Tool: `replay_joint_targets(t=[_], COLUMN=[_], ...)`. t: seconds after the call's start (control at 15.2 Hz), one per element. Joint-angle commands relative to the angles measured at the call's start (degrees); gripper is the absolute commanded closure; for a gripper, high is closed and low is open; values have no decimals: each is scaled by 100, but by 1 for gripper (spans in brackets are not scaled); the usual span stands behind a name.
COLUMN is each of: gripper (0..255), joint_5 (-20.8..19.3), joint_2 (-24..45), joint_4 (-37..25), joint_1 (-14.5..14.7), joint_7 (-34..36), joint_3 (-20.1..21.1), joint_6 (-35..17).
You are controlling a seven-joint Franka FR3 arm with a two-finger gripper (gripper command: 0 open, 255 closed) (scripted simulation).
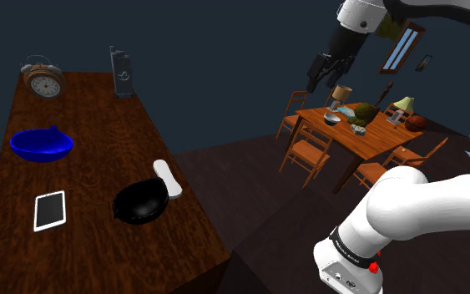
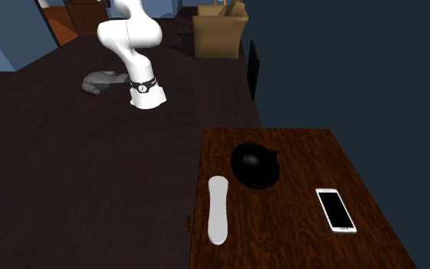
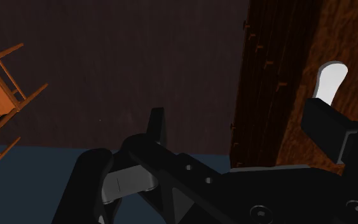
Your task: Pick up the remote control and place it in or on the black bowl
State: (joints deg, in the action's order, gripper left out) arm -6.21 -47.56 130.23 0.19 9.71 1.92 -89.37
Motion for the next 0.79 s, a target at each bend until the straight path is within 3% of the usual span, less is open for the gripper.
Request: replay_joint_targets(t=[0.0,0.73], gripper=[0,0], joint_5=[0,338], joint_2=[0,1117], joint_4=[0,853], joint_1=[0,145], joint_7=[0,890], joint_3=[0,611], joint_6=[0,-1918])
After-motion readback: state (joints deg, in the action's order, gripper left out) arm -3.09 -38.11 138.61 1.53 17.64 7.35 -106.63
